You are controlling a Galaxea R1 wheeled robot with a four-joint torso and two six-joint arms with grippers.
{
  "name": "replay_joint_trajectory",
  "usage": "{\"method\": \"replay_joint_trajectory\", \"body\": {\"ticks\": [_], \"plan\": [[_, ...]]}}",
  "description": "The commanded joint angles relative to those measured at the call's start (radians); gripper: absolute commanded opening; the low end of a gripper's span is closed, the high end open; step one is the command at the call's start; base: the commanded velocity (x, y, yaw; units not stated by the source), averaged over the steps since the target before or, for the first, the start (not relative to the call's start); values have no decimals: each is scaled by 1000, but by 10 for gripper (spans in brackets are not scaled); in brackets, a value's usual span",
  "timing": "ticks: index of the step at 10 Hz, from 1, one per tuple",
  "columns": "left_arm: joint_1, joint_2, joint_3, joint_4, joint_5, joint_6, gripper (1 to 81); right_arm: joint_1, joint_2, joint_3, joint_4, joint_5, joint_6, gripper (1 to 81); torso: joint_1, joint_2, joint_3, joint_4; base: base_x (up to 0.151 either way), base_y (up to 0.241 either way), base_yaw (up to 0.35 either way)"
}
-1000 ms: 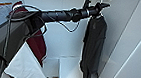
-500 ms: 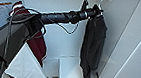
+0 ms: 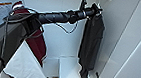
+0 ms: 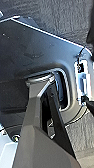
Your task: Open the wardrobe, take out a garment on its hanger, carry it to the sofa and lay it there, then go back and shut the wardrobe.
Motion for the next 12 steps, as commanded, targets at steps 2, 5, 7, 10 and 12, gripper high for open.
{"method": "replay_joint_trajectory", "body": {"ticks": [2,5,7,10,12], "plan": [[-234,-34,31,56,-42,27,10,20,9,7,-3,-51,8,811,0,0,0,0,0,0,0],[-255,-49,54,96,4,27,10,18,9,7,-6,-42,8,811,0,0,-28,47,0,0,0],[-255,-78,77,113,34,27,10,20,9,5,-10,-39,8,811,0,0,-61,85,0,0,0],[-255,-104,109,140,85,27,10,26,8,7,-9,-36,9,811,0,0,-47,83,0,0,0],[-255,-104,117,153,91,27,10,26,8,7,-10,-34,9,811,0,1,47,92,0,0,0]]}}
